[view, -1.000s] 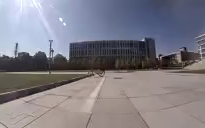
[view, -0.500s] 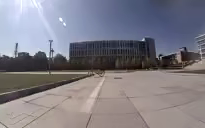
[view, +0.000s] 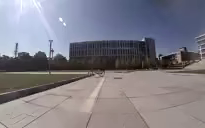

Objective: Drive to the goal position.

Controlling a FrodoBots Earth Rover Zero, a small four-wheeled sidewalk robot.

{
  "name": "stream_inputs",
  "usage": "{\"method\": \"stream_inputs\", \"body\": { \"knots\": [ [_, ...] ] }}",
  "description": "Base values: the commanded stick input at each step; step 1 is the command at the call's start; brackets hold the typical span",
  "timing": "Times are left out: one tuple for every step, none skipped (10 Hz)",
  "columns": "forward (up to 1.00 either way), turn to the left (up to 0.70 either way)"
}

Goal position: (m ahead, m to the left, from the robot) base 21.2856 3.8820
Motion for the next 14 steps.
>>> {"method": "stream_inputs", "body": {
  "knots": [
    [0.06,0.0],
    [0.06,0.0],
    [0.06,0.0],
    [0.06,0.0],
    [0.06,0.0],
    [0.06,0.0],
    [0.06,0.0],
    [0.06,0.0],
    [0.06,0.0],
    [0.06,0.0],
    [0.06,0.0],
    [0.06,0.0],
    [0.06,0.0],
    [0.06,0.0]
  ]
}}
